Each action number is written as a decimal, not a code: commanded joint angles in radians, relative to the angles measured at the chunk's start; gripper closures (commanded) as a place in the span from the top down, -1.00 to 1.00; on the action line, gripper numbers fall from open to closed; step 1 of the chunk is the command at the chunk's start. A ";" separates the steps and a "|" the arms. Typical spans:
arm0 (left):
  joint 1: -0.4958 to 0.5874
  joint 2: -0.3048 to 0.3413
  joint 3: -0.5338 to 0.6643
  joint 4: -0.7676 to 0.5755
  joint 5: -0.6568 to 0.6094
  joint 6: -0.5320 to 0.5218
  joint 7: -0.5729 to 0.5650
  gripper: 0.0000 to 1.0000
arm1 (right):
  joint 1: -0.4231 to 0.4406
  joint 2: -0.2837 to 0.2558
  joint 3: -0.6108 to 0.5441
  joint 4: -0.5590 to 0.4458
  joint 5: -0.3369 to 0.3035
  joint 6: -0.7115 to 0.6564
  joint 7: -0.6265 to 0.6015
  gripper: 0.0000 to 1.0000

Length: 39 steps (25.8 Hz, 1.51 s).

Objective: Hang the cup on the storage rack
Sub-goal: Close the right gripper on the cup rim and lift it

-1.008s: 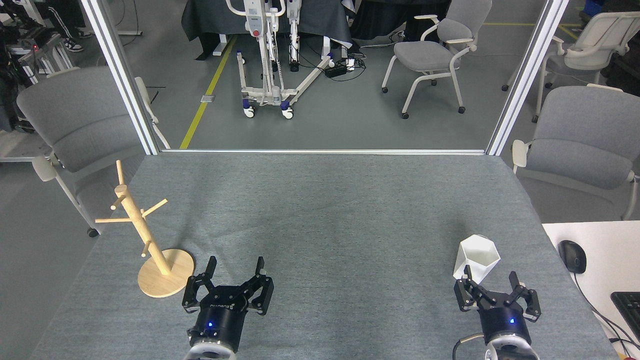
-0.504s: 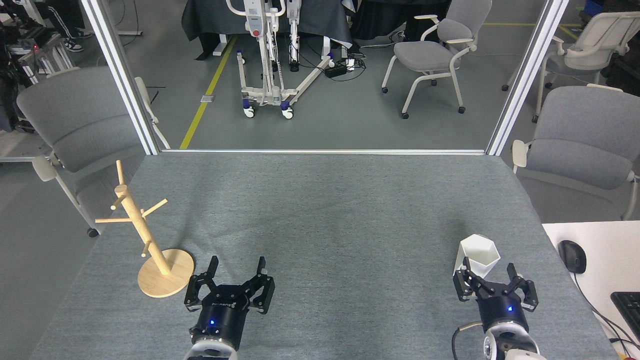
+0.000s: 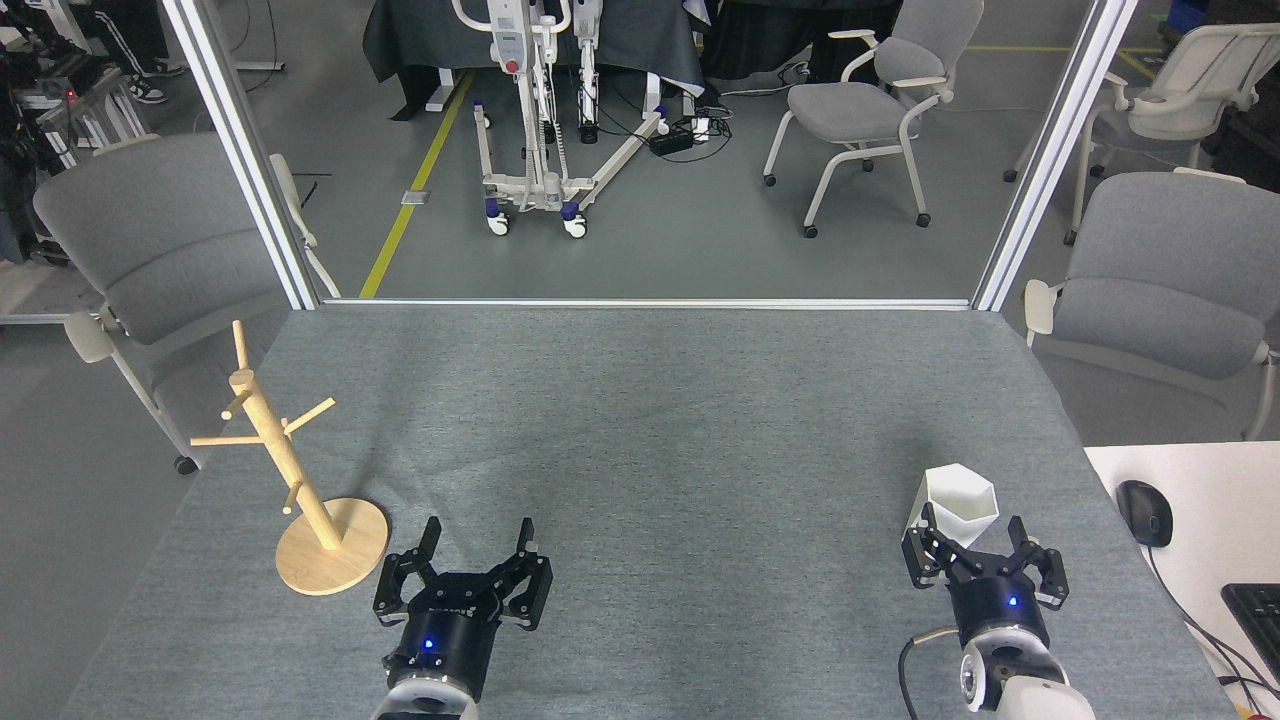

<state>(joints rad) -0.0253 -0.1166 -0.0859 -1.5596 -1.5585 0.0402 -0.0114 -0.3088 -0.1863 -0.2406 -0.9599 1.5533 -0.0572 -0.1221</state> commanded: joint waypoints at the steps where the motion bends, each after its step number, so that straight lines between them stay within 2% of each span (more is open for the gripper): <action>1: -0.002 -0.002 0.000 0.007 0.000 0.000 -0.002 0.98 | -0.016 0.001 0.003 0.021 0.002 0.005 -0.001 0.99; 17: -0.022 0.000 0.000 0.047 0.000 0.000 -0.002 0.98 | -0.016 0.034 0.006 0.023 -0.004 0.013 0.001 0.99; 24: -0.036 0.005 0.003 0.069 0.000 0.000 -0.002 0.98 | -0.016 0.068 0.011 0.026 -0.002 0.100 -0.001 0.98; 39: -0.059 0.005 0.006 0.096 0.002 0.001 -0.002 0.98 | -0.073 0.074 0.006 0.067 -0.004 0.103 -0.001 0.98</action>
<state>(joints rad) -0.0773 -0.1116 -0.0806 -1.4700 -1.5577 0.0414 -0.0136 -0.3697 -0.1123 -0.2342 -0.9050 1.5492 0.0461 -0.1217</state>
